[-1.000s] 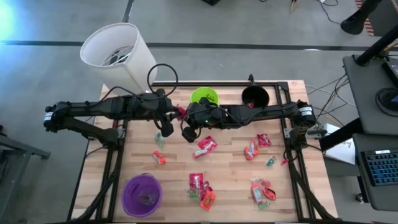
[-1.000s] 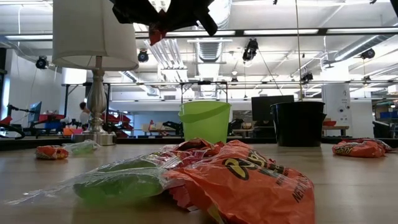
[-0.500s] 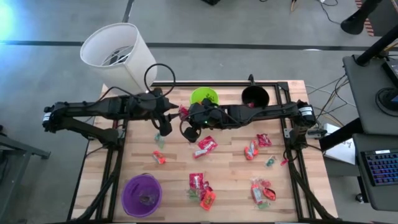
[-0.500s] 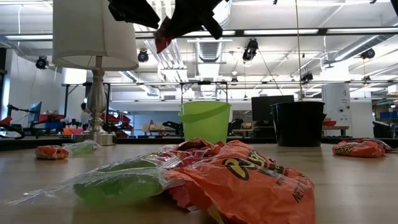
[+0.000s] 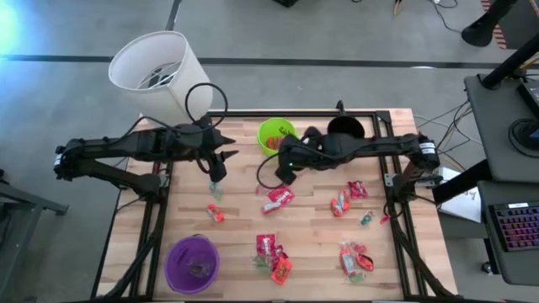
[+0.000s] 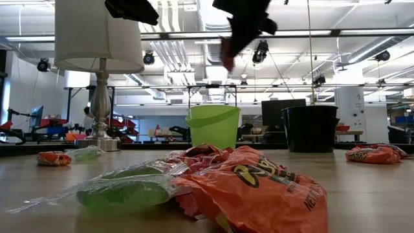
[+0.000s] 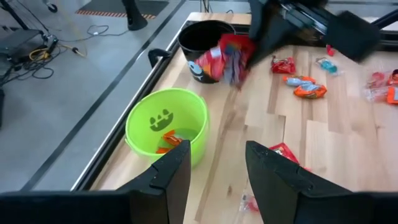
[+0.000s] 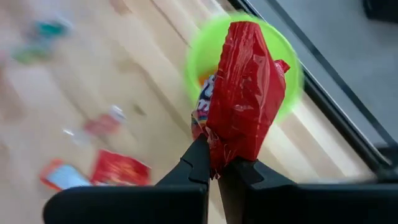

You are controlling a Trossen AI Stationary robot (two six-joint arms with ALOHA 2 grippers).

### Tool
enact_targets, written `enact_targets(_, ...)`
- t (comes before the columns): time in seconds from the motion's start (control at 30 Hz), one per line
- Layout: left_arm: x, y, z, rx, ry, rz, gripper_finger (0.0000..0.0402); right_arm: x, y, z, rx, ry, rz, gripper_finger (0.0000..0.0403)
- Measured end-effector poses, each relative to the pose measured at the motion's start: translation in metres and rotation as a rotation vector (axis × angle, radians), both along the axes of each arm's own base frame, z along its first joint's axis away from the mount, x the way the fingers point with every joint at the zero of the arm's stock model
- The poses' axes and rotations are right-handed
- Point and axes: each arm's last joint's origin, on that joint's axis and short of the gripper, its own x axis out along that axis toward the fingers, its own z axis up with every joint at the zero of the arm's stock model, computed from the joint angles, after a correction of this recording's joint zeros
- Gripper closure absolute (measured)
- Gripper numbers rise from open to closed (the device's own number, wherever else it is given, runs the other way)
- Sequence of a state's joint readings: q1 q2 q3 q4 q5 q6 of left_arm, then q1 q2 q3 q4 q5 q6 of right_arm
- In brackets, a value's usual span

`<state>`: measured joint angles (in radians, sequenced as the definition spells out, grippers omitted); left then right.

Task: Sort candy
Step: Put the red candy into the black bucket

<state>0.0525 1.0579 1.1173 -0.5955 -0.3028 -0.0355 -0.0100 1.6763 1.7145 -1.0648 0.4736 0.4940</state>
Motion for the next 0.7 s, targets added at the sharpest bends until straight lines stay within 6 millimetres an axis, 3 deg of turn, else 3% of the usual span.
enact_targets(0.37, -0.003, 0.000, -0.002, 0.001, 0.034, 0.005, 0.0264, -0.039, -0.052, -0.011, -0.022, 0.334, -0.199, 0.0394)
enact_targets(0.7, -0.006, 0.000, -0.005, -0.024, 0.064, 0.020, 0.0264, -0.070, -0.111, -0.016, 0.030, 0.490, -0.349, 0.0394)
